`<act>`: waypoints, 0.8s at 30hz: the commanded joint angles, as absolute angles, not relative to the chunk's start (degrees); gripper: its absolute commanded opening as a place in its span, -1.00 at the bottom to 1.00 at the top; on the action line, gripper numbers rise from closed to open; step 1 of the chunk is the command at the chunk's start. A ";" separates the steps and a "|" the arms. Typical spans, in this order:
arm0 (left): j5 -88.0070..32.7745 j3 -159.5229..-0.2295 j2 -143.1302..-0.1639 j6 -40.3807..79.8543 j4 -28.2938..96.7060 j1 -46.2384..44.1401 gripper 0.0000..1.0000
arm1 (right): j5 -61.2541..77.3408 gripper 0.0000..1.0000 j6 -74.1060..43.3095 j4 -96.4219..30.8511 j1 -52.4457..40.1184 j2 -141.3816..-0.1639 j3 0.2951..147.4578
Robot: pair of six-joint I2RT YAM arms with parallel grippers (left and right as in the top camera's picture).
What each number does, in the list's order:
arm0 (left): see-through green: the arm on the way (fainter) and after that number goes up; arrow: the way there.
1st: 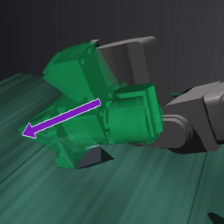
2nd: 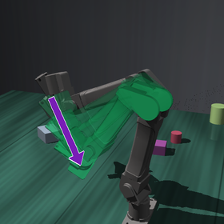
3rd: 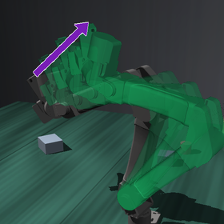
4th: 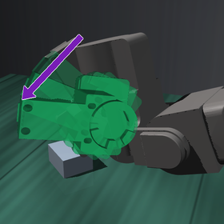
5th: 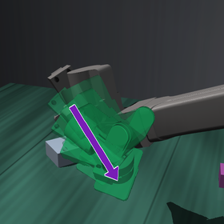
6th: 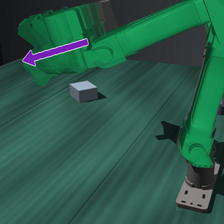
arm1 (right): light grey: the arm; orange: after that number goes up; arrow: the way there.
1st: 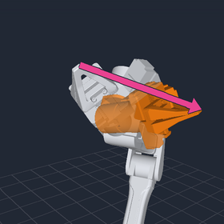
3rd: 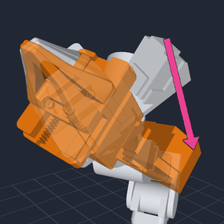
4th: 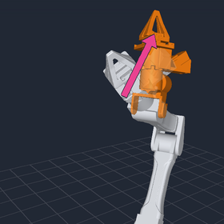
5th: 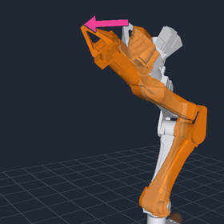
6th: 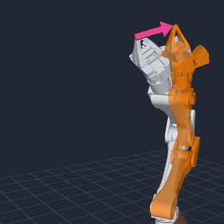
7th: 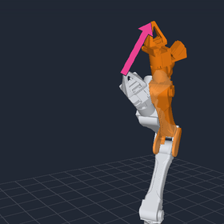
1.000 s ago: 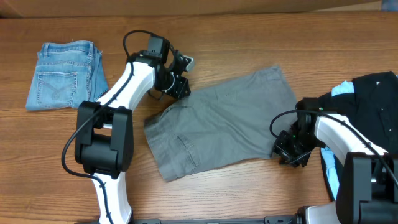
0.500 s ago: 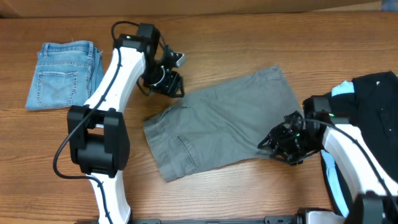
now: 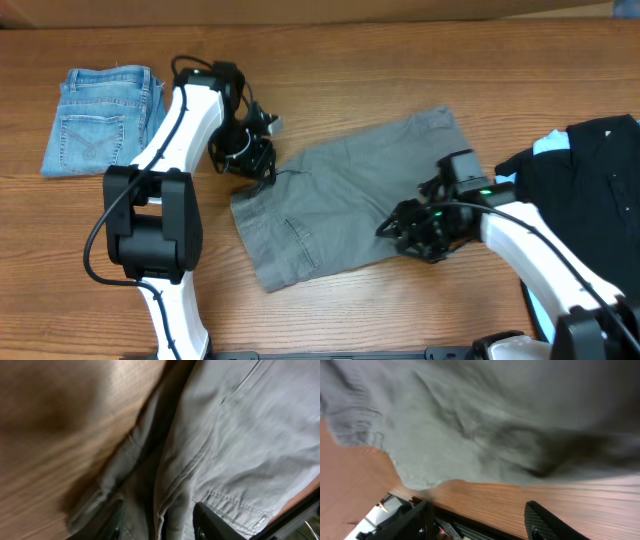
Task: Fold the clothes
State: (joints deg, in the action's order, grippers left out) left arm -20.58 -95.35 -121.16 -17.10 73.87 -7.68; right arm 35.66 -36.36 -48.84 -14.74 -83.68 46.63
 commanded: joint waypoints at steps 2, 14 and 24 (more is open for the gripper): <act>-23.46 -93.41 -121.71 -20.69 73.89 -7.88 -0.17 | 35.03 0.22 -45.30 -46.44 -18.35 -87.68 45.76; -23.38 -96.79 -121.71 -22.37 76.31 -6.76 -0.30 | 33.89 -0.10 -46.54 -42.63 -18.85 -92.73 45.74; -23.38 -86.35 -121.71 -22.61 70.87 -6.70 -0.78 | 33.28 -0.03 -46.98 -45.76 -18.85 -93.95 44.80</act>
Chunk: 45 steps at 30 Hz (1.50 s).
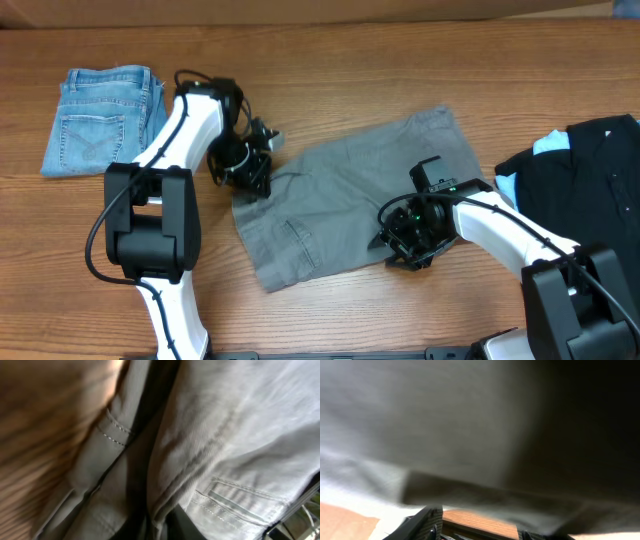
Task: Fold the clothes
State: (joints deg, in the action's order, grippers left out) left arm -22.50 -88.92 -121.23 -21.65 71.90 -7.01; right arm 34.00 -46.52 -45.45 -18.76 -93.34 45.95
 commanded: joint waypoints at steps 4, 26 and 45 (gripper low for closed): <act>-21.39 -85.01 -121.71 -20.05 67.59 -6.09 -0.92 | 32.12 -0.54 -46.96 -44.56 -18.46 -93.95 44.21; -17.54 -85.08 -121.71 -15.84 63.70 -4.03 -0.57 | 20.64 0.01 -32.67 -58.74 -13.41 -93.86 46.65; -30.13 -111.37 -121.69 -15.81 82.91 -6.20 -0.61 | 18.33 -0.46 -27.62 -58.13 -13.41 -81.89 59.00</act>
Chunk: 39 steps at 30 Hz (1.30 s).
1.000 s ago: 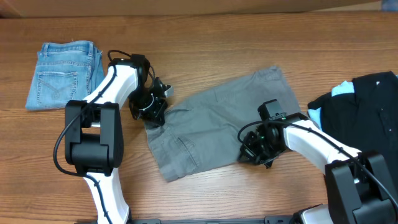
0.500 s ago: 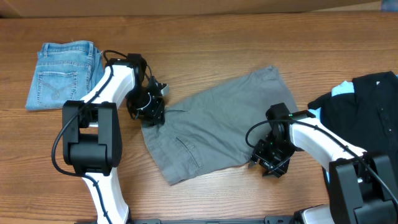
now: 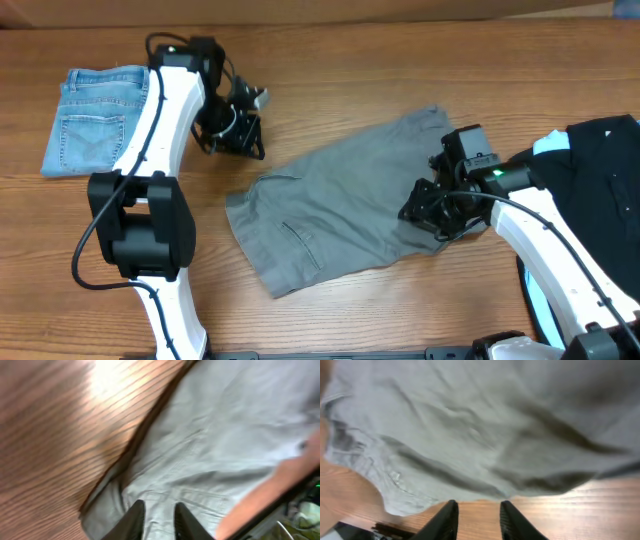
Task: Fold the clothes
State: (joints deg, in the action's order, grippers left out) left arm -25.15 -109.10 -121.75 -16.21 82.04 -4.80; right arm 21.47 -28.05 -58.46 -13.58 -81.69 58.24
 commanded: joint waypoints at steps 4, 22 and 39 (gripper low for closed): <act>-29.82 -110.04 -121.71 -15.81 83.46 -9.67 -0.74 | 15.40 -0.53 -28.23 -57.49 -12.12 -84.36 58.98; -13.13 -83.66 -121.71 9.23 71.35 -17.21 -0.91 | 14.96 -0.92 -26.55 -50.52 0.62 -104.57 58.94; 16.47 -80.97 -121.71 19.81 62.59 -4.25 -0.91 | 16.73 -0.82 -22.20 -53.84 -0.82 -95.70 58.92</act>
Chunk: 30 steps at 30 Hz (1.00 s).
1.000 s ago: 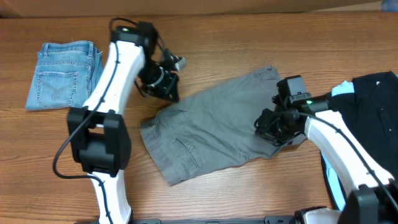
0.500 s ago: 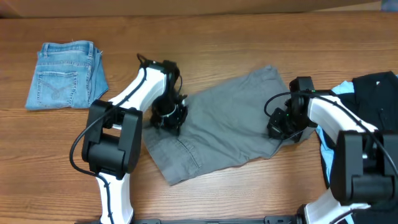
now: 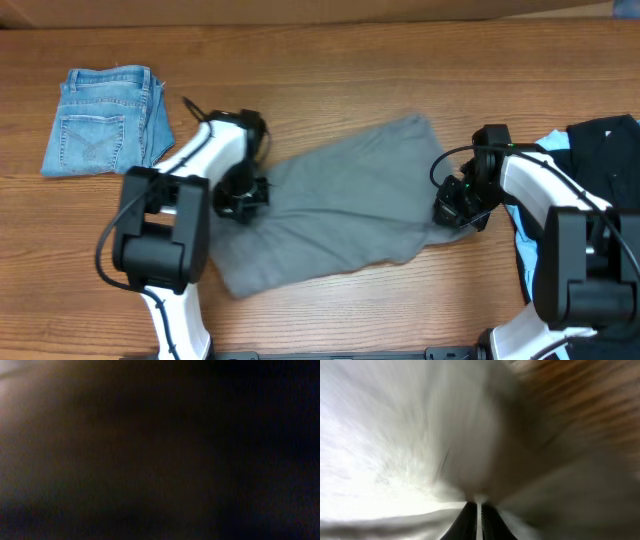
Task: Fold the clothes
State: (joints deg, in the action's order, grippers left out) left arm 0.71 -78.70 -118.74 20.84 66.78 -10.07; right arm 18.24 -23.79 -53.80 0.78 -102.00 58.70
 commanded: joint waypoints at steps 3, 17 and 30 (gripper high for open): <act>11.86 -87.96 -121.71 15.86 64.12 -2.11 -0.91 | 16.78 -0.79 -22.22 -52.56 -2.22 -90.13 58.96; -6.98 -114.54 -121.60 9.61 87.74 -7.03 -0.74 | 17.87 -0.54 -15.90 -51.03 -6.39 -92.49 58.08; 0.21 -114.54 -113.91 12.21 95.70 -10.52 -0.53 | 13.91 -0.92 -25.52 -52.62 -6.31 -98.06 51.16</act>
